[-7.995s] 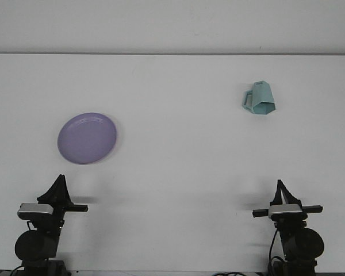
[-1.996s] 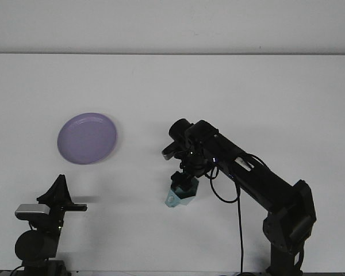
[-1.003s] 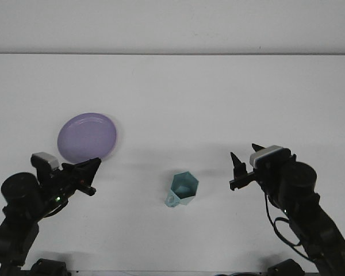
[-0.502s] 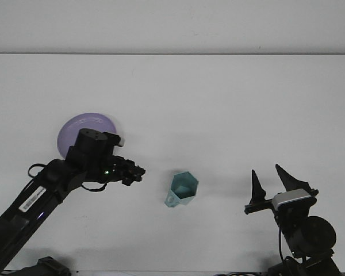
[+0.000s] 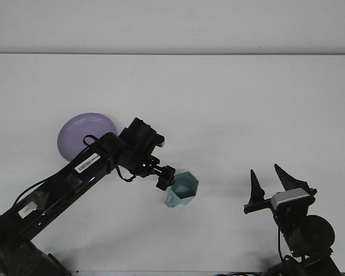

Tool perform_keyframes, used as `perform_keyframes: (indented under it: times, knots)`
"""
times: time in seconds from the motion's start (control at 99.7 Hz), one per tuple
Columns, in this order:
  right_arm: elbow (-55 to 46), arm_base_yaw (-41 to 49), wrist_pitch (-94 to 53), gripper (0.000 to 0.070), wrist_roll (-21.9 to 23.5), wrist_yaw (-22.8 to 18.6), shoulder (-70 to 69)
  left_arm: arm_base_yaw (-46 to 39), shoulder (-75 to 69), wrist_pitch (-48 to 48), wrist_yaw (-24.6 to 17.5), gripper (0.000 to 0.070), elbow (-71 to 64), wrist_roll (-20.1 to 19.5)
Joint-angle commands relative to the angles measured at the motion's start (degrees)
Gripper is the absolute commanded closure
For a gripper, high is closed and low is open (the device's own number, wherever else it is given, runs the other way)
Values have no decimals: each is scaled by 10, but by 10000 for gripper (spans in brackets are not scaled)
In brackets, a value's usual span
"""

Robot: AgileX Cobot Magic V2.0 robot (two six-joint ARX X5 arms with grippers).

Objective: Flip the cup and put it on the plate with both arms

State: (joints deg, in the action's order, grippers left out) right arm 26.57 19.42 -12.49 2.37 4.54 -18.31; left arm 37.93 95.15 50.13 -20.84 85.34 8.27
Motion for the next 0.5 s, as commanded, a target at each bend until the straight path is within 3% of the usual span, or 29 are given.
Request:
perform_keyframes:
  times: [0.0, 0.391, 0.431, 0.492]
  knots:
    - [2, 1, 9, 246, 4, 0, -1, 14, 25, 5, 5, 201, 21, -14]
    - [2, 1, 9, 246, 4, 0, -1, 53, 124, -24, 18, 205, 32, -17]
    - [2, 1, 9, 246, 4, 0, -1, 54, 129, -25, 18, 244, 32, -18]
    - [2, 1, 9, 247, 4, 0, -1, 58, 134, -26, 18, 421, 32, -23]
